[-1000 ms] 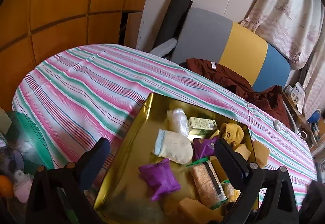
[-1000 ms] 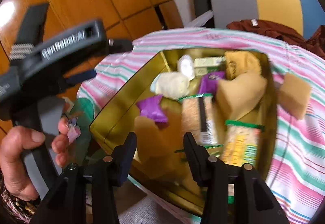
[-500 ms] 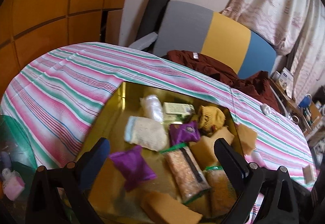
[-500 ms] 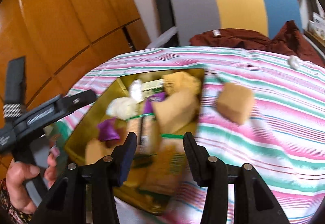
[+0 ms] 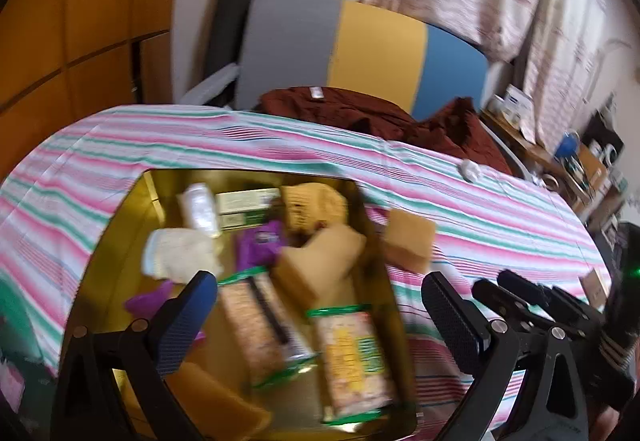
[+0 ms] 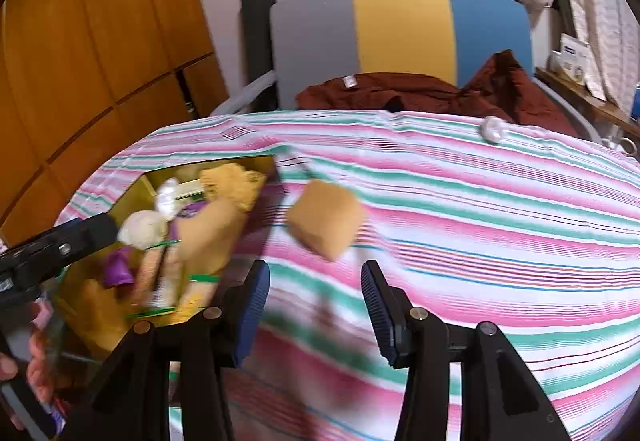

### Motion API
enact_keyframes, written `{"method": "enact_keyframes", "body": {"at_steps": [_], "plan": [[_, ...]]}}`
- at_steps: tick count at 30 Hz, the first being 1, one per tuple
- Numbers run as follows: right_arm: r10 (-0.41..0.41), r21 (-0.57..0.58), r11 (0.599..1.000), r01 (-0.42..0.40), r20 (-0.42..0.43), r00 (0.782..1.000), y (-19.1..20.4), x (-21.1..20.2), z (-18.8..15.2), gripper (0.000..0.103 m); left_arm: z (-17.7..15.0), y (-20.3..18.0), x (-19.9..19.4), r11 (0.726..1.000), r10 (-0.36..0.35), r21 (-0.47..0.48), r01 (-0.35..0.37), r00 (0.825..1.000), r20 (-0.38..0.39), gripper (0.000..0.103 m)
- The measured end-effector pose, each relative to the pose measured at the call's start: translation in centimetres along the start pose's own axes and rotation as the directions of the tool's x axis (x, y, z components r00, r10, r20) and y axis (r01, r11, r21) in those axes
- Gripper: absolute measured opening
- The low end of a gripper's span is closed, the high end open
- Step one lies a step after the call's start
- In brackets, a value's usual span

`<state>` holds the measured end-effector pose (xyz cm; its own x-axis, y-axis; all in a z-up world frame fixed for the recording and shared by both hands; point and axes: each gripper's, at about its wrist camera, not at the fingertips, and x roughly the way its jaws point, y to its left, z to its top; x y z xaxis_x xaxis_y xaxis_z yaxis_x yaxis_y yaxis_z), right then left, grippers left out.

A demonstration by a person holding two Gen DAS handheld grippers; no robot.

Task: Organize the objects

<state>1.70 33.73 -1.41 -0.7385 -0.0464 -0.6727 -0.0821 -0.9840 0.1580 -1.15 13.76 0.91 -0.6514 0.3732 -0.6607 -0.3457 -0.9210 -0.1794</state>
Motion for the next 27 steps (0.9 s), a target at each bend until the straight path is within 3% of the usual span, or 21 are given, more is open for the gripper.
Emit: {"method": "enact_keyframes", "body": {"at_steps": [8,12,17,19,23,27], "plan": [[-0.146,0.031,0.989,0.144,0.073,0.987,-6.7,0.5,0.2,0.048,1.5,-7.0,2.7,0.985,-0.062,0.157,0.069,0.997,-0.046,0.103],[-0.260,0.038,0.966,0.257,0.088,0.962,-11.0,1.1,0.5,0.048,3.0,-9.9,5.1,0.975,-0.092,0.198,0.106,0.993,-0.077,0.103],[-0.334,0.141,0.937,0.320,0.086,0.939,-15.6,1.2,-0.2,0.048,4.1,-13.2,8.9,0.949,-0.075,0.300,0.099,0.993,-0.090,0.103],[-0.341,0.163,0.932,0.324,0.085,0.936,-16.3,1.3,-1.1,0.048,4.5,-13.9,10.7,0.941,-0.074,0.321,0.110,0.990,-0.122,0.101],[-0.307,0.212,0.934,0.286,0.074,0.949,-17.6,1.6,-1.9,0.048,4.7,-14.0,14.1,0.945,-0.043,0.310,0.106,0.978,-0.205,0.088],[-0.297,0.274,0.924,0.267,0.073,0.952,-18.9,1.4,-2.5,0.048,3.5,-14.3,16.5,0.929,0.000,0.356,0.101,0.962,-0.274,0.080]]}}
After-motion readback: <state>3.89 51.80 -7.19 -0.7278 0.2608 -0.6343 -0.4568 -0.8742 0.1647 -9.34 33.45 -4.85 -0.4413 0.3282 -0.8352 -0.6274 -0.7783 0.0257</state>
